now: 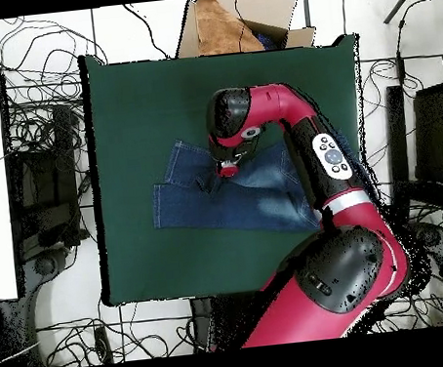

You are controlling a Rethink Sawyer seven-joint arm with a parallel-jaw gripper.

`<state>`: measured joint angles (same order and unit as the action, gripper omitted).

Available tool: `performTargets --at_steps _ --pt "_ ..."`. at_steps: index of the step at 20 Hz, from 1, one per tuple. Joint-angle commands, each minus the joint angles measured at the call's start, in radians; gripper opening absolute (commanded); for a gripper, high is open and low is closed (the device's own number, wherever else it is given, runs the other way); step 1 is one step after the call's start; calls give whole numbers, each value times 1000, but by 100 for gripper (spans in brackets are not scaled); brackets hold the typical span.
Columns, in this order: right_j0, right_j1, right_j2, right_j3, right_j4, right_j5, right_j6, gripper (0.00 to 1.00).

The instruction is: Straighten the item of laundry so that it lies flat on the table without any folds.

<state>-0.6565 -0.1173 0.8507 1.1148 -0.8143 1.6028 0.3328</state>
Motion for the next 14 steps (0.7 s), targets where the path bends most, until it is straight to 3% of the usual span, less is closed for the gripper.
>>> performTargets --at_steps 1,14 --pt "38 6 -62 -62 64 127 -61 0" --pt "61 -5 -61 -108 54 172 -83 0"
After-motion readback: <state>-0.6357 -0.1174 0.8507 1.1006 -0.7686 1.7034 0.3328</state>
